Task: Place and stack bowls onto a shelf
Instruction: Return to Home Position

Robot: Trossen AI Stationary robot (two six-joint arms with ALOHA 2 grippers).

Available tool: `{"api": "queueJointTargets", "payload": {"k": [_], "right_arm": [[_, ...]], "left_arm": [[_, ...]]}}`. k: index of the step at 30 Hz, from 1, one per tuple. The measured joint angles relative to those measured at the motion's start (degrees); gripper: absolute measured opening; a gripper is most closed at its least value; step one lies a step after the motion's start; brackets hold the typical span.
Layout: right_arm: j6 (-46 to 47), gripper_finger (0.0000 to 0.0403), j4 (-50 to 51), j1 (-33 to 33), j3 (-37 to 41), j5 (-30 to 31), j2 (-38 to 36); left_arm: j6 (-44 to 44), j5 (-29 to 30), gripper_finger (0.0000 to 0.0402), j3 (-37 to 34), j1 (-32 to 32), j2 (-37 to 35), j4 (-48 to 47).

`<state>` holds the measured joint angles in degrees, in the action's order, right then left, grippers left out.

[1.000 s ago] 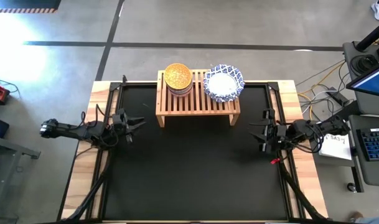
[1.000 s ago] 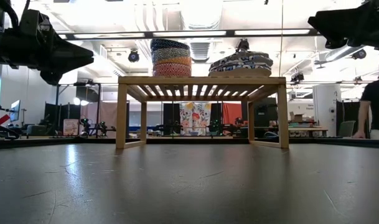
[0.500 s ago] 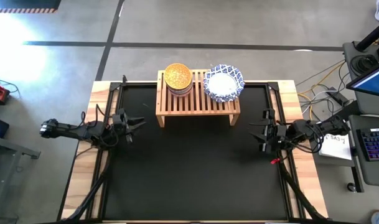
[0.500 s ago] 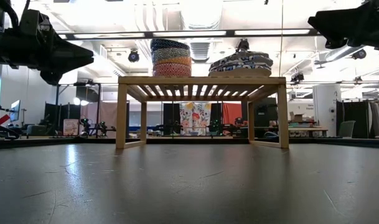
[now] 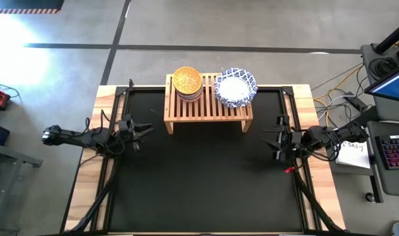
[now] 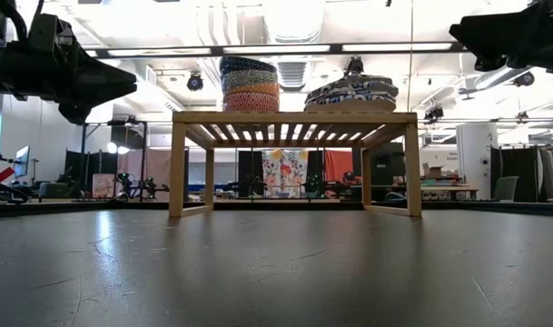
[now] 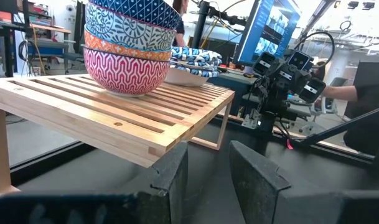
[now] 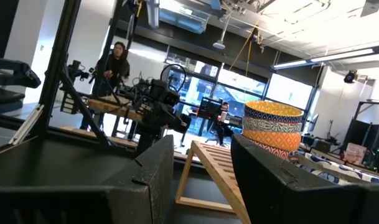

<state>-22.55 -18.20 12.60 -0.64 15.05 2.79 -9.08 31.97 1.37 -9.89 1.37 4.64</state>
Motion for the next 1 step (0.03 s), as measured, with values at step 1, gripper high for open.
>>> {"api": "queueJointTargets", "payload": {"k": [1], "right_arm": [[0.00,0.0151,0.00,0.00,0.00,0.00,0.00]], "left_arm": [[-0.02,0.00,0.0100,0.00,0.00,0.00,0.00]]}}
